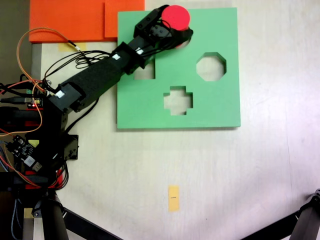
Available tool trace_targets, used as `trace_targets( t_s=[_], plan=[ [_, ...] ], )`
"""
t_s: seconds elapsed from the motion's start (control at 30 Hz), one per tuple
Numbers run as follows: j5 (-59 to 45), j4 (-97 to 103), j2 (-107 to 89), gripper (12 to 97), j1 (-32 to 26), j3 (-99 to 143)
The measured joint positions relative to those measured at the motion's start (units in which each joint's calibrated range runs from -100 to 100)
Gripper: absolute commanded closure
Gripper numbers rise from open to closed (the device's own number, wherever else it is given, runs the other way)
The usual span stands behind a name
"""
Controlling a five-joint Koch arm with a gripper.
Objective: Put the cylinder block into the corresponding hole
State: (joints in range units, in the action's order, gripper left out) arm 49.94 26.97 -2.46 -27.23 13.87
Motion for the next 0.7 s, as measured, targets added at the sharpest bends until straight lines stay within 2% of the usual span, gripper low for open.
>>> trace_targets(
  t_s=[0.7],
  plan=[
    [-0.44, 5.87, 5.88, 78.1, 1.27, -1.08]
  ],
)
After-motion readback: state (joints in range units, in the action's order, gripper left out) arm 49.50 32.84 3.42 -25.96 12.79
